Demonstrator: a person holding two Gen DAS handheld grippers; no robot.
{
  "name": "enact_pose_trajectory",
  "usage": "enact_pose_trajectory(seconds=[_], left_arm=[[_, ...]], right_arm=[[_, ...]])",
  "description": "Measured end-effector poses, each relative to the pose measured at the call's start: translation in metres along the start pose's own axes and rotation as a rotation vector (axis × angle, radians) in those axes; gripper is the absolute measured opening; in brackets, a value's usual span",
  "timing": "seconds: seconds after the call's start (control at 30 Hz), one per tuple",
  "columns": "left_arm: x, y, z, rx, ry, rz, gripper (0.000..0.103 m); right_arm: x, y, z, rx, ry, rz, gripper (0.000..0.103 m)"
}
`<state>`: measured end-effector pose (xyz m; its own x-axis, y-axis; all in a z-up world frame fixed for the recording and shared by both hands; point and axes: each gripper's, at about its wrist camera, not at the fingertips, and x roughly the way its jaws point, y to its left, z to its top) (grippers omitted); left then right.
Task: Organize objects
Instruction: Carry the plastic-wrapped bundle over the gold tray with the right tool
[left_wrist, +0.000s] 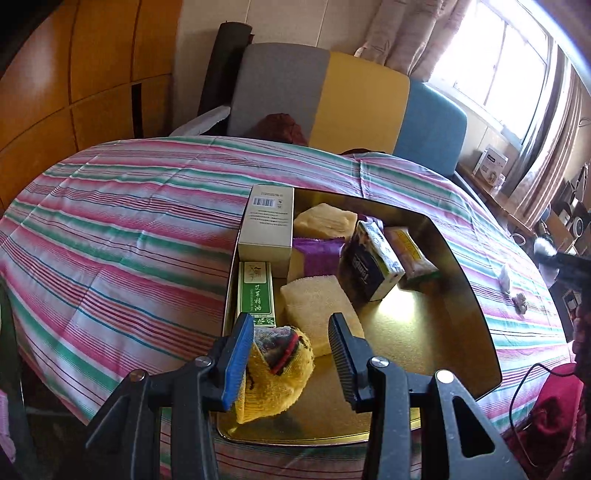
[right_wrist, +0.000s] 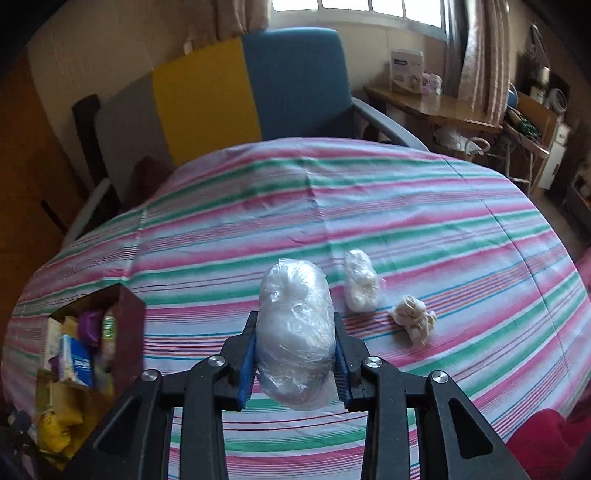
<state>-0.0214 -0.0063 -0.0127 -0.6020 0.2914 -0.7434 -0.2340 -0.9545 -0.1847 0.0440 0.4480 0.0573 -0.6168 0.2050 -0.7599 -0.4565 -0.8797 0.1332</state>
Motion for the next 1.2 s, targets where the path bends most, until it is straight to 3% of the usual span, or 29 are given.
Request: enact_pose_trajectory(seconds=[0.13,0.27,0.4,0.9,1.0,1.2], left_arm=[[0.0,0.002,-0.001,0.0,0.002,0.008,0.042],[-0.002,0.009,-0.006,-0.002,0.011,0.024,0.042],[-0.003,0.018,-0.009,-0.021,0.016,0.045,0.042],[0.001,0.03,-0.009,-0.05,0.026,0.046,0.042],[0.003,0.028,-0.009,-0.042,0.029,0.044,0.042],[0.004,0.027,-0.01,-0.038,0.036,0.044,0.042]], right_arm=[[-0.002,0.084,-0.018,-0.145,-0.001,0.147,0.035],[0.013,0.162,-0.052,-0.284,0.087,0.277,0.035],[0.027,0.207,-0.073,-0.351,0.148,0.334,0.035],[0.097,0.234,-0.075,-0.319,0.302,0.222,0.039],[0.107,0.236,-0.073,-0.298,0.307,0.252,0.04],[0.103,0.228,-0.074,-0.263,0.283,0.291,0.057]])
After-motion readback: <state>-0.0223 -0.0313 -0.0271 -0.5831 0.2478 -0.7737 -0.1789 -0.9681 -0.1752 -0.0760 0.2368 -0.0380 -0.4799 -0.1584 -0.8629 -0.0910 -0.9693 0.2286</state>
